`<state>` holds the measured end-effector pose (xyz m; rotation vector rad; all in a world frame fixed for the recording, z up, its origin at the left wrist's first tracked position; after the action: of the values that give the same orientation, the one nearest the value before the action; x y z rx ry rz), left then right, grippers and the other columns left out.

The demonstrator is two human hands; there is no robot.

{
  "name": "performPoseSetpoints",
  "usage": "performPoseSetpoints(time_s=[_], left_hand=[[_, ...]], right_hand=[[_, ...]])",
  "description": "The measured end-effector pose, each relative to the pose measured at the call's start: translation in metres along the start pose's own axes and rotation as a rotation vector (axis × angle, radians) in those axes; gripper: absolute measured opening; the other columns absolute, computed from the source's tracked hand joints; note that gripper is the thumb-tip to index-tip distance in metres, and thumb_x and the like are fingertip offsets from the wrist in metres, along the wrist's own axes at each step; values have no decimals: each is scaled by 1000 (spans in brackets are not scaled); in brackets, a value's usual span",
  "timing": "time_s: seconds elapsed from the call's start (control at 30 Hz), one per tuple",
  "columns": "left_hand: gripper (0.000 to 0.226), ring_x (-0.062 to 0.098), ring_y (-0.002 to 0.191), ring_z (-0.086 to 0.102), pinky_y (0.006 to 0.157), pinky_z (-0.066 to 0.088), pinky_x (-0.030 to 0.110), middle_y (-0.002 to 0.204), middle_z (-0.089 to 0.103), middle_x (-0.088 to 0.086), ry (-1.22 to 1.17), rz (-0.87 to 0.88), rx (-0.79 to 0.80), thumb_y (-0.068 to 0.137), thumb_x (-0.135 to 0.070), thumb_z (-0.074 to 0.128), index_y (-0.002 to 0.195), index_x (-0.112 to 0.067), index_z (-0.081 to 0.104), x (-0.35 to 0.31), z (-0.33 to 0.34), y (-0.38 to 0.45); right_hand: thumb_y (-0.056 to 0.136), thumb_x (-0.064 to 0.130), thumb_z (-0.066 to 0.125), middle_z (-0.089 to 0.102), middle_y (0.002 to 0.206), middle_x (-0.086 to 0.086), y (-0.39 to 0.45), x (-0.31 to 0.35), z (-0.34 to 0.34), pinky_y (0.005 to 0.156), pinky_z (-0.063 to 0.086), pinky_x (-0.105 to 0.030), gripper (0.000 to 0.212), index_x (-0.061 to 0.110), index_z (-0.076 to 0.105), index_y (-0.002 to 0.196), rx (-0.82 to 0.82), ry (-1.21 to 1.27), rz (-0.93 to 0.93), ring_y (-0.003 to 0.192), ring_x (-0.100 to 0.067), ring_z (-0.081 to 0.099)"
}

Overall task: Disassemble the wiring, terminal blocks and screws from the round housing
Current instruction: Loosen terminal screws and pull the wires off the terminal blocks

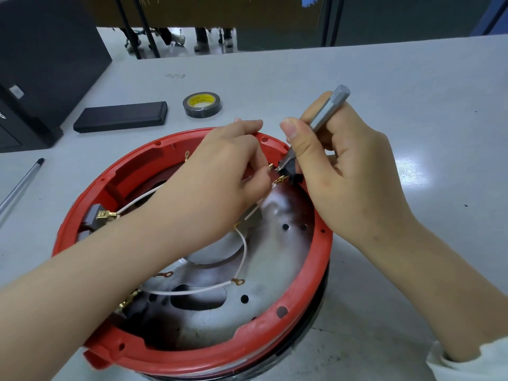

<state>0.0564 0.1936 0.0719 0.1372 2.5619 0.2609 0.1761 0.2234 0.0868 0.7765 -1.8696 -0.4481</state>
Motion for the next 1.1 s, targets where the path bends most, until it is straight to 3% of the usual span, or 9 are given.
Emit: performPoseSetpoints(time_s=[0.2, 0.3, 0.47, 0.63, 0.73, 0.83, 0.93, 1.03, 1.1], left_hand=[[17, 1, 132, 41, 97, 33, 11, 140, 47, -12, -49, -63, -13, 86, -20, 60, 70, -23, 60, 4, -4, -3], [11, -9, 121, 46, 87, 34, 0, 114, 55, -19, -131, -100, -55, 84, -21, 63, 73, -20, 64, 2, -10, -5], [12, -9, 101, 61, 97, 45, 22, 116, 63, -15, -311, -212, -58, 84, -22, 68, 72, -24, 67, 10, -23, -6], [8, 12, 70, 70, 73, 58, 23, 81, 75, 2, -615, -329, -111, 84, -23, 71, 76, -20, 70, 19, -42, -14], [7, 27, 86, 72, 83, 58, 29, 89, 75, 11, -751, -346, -137, 85, -21, 70, 86, -14, 71, 18, -46, -20], [9, 30, 94, 71, 93, 54, 39, 94, 75, 12, -895, -376, -193, 86, -21, 69, 87, -14, 72, 18, -50, -26], [12, 31, 103, 67, 100, 50, 41, 95, 73, 8, -1022, -398, -236, 86, -23, 68, 77, -22, 76, 18, -54, -28], [12, 32, 106, 66, 101, 49, 43, 105, 70, 16, -1069, -399, -280, 84, -27, 70, 89, -16, 74, 21, -58, -27], [20, 24, 96, 70, 93, 53, 34, 99, 73, 10, -988, -376, -290, 84, -32, 70, 96, -16, 73, 26, -62, -26]], right_hand=[[98, 30, 49, 56, 65, 1, -4, 0, -5, 51, 42, -15, 17, 27, 48, 82, -87, 186, 23, 54, -12, 55], [98, 29, 50, 57, 64, 2, -1, -3, -7, 58, 46, -20, 14, 23, 53, 86, -93, 314, 44, 59, -9, 58], [99, 24, 49, 61, 68, 3, 8, -3, -4, 64, 48, -20, 14, 15, 60, 95, 17, 389, 69, 61, -9, 59], [97, 21, 52, 72, 78, 0, 11, 4, 5, 80, 57, -34, 15, 18, 66, 95, 243, 409, 172, 77, -18, 68], [95, 13, 58, 74, 82, 2, 15, 13, 7, 73, 54, -19, 9, 18, 65, 95, 296, 427, 211, 81, -9, 69], [84, 12, 72, 73, 80, 5, 18, 22, 12, 61, 48, -12, 13, 17, 64, 94, 302, 483, 288, 68, -4, 66], [78, 7, 76, 73, 77, 3, 21, 28, 22, 53, 49, -16, 24, 13, 61, 95, 305, 548, 373, 64, -8, 66], [78, 1, 74, 72, 76, -1, 25, 33, 30, 72, 59, -39, 25, 13, 59, 95, 316, 593, 403, 73, -19, 70], [78, 0, 74, 70, 73, -1, 30, 33, 32, 68, 59, -33, 25, 15, 59, 92, 312, 567, 386, 69, -17, 70]])
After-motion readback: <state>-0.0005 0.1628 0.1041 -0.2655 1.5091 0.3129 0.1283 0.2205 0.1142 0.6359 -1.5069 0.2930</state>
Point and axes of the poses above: each hand's wrist, its own y-axis towards the middle knuckle, its own z-axis out of the palm, x = y × z, the point moved 8 cm from there along y, towards the middle knuckle
